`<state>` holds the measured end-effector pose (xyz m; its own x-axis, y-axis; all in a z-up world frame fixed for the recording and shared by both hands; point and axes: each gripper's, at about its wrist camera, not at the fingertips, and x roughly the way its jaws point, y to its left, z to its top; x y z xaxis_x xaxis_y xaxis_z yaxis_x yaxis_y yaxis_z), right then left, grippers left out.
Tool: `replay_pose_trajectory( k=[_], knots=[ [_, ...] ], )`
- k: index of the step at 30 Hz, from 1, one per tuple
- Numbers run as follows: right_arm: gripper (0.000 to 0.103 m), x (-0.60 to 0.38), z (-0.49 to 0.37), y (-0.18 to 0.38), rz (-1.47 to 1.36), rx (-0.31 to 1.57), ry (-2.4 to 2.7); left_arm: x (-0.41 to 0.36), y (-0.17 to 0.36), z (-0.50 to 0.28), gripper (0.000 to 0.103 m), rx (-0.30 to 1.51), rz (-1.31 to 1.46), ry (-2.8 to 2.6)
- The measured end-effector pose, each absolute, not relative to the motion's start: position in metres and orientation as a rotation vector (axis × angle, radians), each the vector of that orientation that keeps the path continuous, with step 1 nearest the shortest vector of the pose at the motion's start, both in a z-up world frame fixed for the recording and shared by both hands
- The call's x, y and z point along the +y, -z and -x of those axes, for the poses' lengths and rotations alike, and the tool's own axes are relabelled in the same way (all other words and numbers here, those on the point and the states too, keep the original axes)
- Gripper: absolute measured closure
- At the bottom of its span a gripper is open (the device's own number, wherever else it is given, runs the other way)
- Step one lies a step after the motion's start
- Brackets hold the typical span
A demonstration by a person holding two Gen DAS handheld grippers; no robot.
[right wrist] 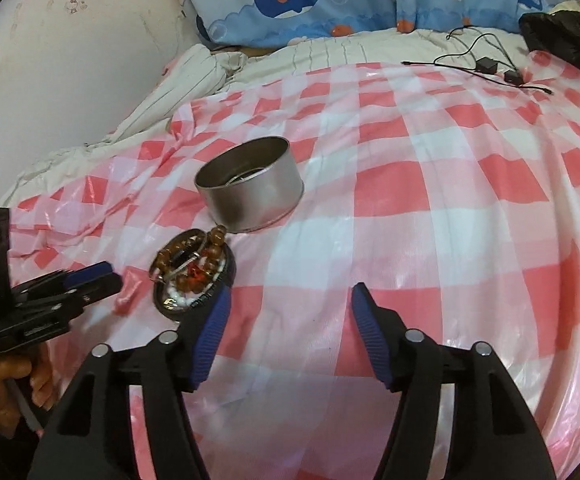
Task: Organize jewelry
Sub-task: 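Open the right gripper over the tin to drop the held jewelry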
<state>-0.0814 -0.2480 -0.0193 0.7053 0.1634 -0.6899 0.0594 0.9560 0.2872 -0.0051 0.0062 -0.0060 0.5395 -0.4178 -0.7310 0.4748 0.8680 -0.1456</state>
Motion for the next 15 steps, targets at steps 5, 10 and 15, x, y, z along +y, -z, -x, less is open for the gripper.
replay_pose_trajectory(
  k=[5,10,15],
  knots=[
    [0.04,-0.254,0.081,0.027,-0.331,0.789,-0.03,0.002,0.003,0.011,0.057,0.811,-0.071,0.541],
    [0.038,-0.256,0.084,0.028,-0.341,0.776,-0.012,-0.002,0.001,0.013,0.057,0.802,-0.078,0.552],
    [0.034,-0.26,0.084,0.031,-0.367,0.768,-0.025,-0.002,0.002,0.012,0.056,0.803,-0.071,0.548]
  ],
)
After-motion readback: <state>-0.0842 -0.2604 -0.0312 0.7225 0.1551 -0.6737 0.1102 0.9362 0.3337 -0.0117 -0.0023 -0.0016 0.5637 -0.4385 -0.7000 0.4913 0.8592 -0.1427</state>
